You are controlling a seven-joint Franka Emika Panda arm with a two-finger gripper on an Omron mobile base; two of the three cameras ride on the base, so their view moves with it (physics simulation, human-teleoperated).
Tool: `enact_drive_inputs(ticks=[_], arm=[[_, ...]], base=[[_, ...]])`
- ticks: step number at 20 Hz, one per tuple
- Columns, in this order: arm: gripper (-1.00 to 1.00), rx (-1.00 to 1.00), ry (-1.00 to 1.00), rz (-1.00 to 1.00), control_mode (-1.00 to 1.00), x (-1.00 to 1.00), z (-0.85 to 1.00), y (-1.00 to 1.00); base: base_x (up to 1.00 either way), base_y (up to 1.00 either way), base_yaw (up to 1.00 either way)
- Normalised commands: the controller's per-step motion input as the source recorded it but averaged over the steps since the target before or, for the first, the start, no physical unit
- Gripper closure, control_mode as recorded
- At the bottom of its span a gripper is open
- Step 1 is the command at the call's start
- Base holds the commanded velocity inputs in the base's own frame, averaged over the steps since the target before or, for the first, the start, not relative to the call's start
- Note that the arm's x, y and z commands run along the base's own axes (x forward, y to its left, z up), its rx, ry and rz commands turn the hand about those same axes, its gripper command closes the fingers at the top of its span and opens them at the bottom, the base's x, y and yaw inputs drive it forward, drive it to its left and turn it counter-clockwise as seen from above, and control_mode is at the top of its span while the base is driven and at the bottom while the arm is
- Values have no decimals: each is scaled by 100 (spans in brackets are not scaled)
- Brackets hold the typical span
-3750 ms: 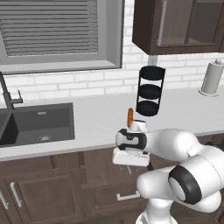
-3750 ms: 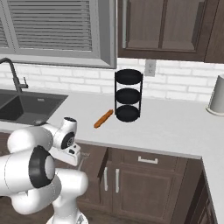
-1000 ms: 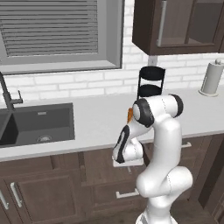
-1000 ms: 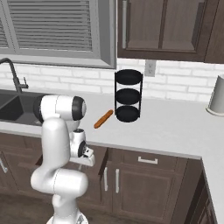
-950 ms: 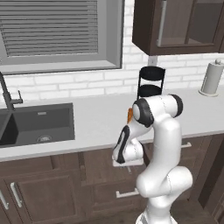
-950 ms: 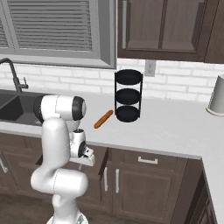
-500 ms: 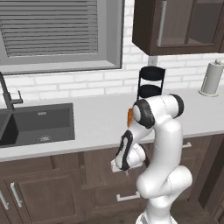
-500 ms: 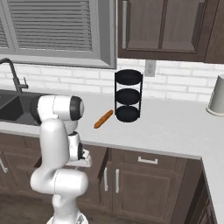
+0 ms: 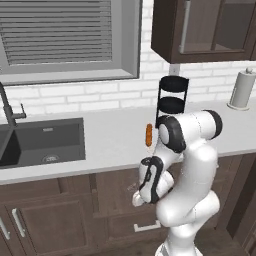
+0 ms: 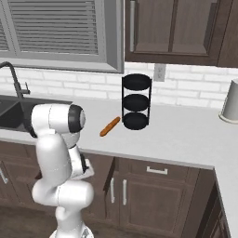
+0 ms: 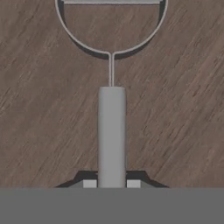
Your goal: Pick the peeler from the drawer and place it on the counter.
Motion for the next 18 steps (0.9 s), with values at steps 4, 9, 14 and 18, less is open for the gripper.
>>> enact_drive_inputs(ticks=[4, 9, 14, 18], arm=[[100, 3, 0, 67, -100, -9, 81, 0], [100, 11, 1, 59, -100, 0, 100, 0], [100, 19, 10, 59, -100, -20, 100, 0], [100, 7, 12, 39, -100, 13, 100, 0]], base=[[0, 0, 0], [0, 0, 0], [0, 0, 0], [0, 0, 0]])
